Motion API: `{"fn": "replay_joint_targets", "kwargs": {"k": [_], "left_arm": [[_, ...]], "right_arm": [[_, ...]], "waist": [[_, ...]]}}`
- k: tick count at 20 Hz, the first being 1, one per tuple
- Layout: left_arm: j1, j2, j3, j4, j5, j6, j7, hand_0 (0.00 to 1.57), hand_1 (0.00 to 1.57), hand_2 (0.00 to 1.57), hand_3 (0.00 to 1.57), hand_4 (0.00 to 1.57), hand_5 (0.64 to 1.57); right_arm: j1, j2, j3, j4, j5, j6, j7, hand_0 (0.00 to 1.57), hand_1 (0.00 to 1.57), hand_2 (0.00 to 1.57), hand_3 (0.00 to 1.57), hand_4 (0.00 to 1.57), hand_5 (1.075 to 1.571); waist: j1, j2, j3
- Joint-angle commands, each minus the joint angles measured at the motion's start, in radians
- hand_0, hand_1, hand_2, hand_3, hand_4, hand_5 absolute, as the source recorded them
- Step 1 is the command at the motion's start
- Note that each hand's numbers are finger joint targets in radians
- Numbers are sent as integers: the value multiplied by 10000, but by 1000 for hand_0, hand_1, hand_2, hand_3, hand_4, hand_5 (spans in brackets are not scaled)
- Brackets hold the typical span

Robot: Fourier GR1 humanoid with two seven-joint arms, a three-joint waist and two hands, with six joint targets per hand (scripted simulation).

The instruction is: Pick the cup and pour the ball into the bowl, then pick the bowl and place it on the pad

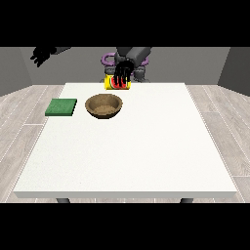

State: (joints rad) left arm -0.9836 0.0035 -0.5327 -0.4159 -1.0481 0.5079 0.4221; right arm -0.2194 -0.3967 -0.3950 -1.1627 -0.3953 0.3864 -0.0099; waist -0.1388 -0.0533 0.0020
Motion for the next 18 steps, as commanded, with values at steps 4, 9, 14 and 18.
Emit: {"fn": "replay_joint_targets", "kwargs": {"k": [4,9,14,18], "left_arm": [[-870,-34,-1851,-72,-1767,-2148,2134,1396,1396,1571,1571,1038,1571],[-402,-35,-2820,-1495,-1980,-4063,2345,272,272,1258,1549,1040,1571],[-88,-35,-2947,-2016,-2272,-4657,2137,0,0,1140,1570,1119,1571],[-319,227,-1842,-2937,-1780,-3986,1771,0,0,1154,1494,1042,1567]], "right_arm": [[-394,523,627,331,506,-286,-16,0,0,0,265,691,1554],[-607,268,429,1047,523,-52,-396,0,0,0,327,686,1552],[-641,1033,926,311,826,-798,-393,0,0,0,165,706,1550],[-713,233,261,912,635,-933,-42,0,0,0,107,740,1551]], "waist": [[-382,-392,-1],[-241,-300,-5],[-356,-230,-18],[748,-388,-21]]}}
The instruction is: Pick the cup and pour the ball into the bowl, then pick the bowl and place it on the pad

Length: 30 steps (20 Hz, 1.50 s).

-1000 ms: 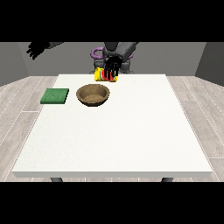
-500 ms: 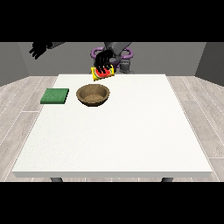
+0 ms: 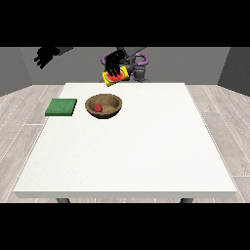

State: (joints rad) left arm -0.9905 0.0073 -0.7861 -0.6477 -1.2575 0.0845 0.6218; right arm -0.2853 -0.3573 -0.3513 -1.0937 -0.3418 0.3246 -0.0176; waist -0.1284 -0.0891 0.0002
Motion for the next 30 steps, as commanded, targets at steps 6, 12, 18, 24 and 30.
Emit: {"fn": "replay_joint_targets", "kwargs": {"k": [6,12,18,24,30], "left_arm": [[927,1227,3537,-2435,3634,2261,-2178,949,949,1367,1079,1300,1556],[900,1162,7111,-4068,7849,2315,-3276,0,0,0,0,1150,1568],[788,1984,9400,-5030,11609,-555,-4502,0,0,0,0,1054,1566],[1131,3410,10681,-4870,13373,-2764,-4710,0,0,0,0,1055,1558],[1405,4078,11166,-5100,14056,-3401,-4561,0,0,0,0,993,1561]], "right_arm": [[106,40,-394,104,210,-1206,189,0,0,0,107,740,1551],[25,273,-409,7,363,-1630,-136,0,0,0,0,785,1556],[107,1006,-454,301,490,-2496,-393,0,0,0,0,747,1563],[-36,1711,-402,743,457,-2687,-1348,0,0,0,0,737,1565],[-525,2252,-15,2120,869,-2649,-2803,0,0,0,0,694,1566]], "waist": [[1946,-380,-74],[2496,250,-148],[3437,904,-54],[3649,1698,-5],[3433,2296,3]]}}
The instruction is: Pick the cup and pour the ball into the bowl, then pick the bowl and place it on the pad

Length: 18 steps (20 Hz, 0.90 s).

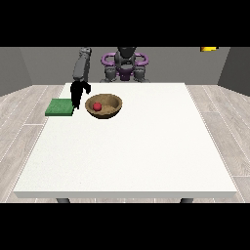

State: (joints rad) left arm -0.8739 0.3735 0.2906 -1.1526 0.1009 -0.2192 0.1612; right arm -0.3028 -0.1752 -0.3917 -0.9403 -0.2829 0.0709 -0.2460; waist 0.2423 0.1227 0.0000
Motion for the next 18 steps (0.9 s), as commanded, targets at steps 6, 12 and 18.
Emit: {"fn": "replay_joint_targets", "kwargs": {"k": [6,12,18], "left_arm": [[484,1055,742,-702,1190,-853,647,0,0,0,0,1011,1535],[838,1118,689,-1693,1184,-468,628,0,0,0,0,1019,1533],[1040,2071,1391,-1414,1958,-1201,728,0,0,0,0,1018,1540]], "right_arm": [[-1518,23,4,2089,78,-241,-1038,0,0,0,0,565,1560],[-1864,-331,-215,3459,21,257,-2168,0,0,0,0,509,1552],[-2074,-246,41,3891,207,292,-2609,0,0,0,0,449,1546]], "waist": [[-162,299,8],[-192,987,15],[-423,1217,9]]}}
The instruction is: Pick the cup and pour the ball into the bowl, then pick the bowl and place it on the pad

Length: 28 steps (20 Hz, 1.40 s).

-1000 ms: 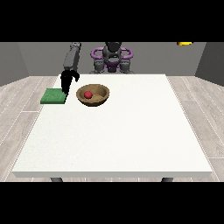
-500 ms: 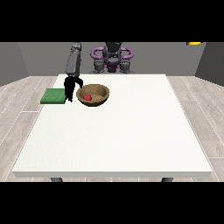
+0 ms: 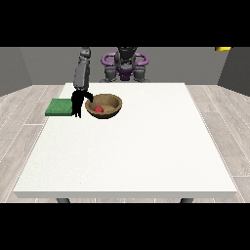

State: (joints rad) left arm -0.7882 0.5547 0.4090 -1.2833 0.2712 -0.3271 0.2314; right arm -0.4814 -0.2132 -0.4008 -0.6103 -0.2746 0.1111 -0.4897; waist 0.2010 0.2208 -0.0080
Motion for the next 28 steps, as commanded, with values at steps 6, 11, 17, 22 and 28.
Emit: {"fn": "replay_joint_targets", "kwargs": {"k": [6,11,17,22,28], "left_arm": [[674,107,118,-284,326,-180,-123,0,0,0,0,1022,1537],[380,720,527,-260,911,-643,69,0,0,0,0,1023,1540],[87,771,581,-397,1063,-591,98,0,0,0,0,1056,1528],[217,787,560,-229,1112,-607,290,0,0,0,0,1143,1520],[1076,732,826,1091,745,-836,-598,0,0,0,0,1191,1528]], "right_arm": [[-880,614,297,635,180,-904,48,0,0,0,0,463,1550],[-534,261,-127,1186,93,-1710,214,0,0,0,0,615,1568],[341,-369,242,1352,941,-2813,609,1571,1571,1571,1571,912,1478],[317,-1106,558,924,1348,-3490,1419,1571,1571,1571,1365,960,1536],[-418,-1933,1465,-171,1891,-3967,4054,1571,1571,1571,1111,1026,1548]], "waist": [[203,-113,85],[427,528,82],[470,988,67],[618,424,57],[-270,-703,23]]}}
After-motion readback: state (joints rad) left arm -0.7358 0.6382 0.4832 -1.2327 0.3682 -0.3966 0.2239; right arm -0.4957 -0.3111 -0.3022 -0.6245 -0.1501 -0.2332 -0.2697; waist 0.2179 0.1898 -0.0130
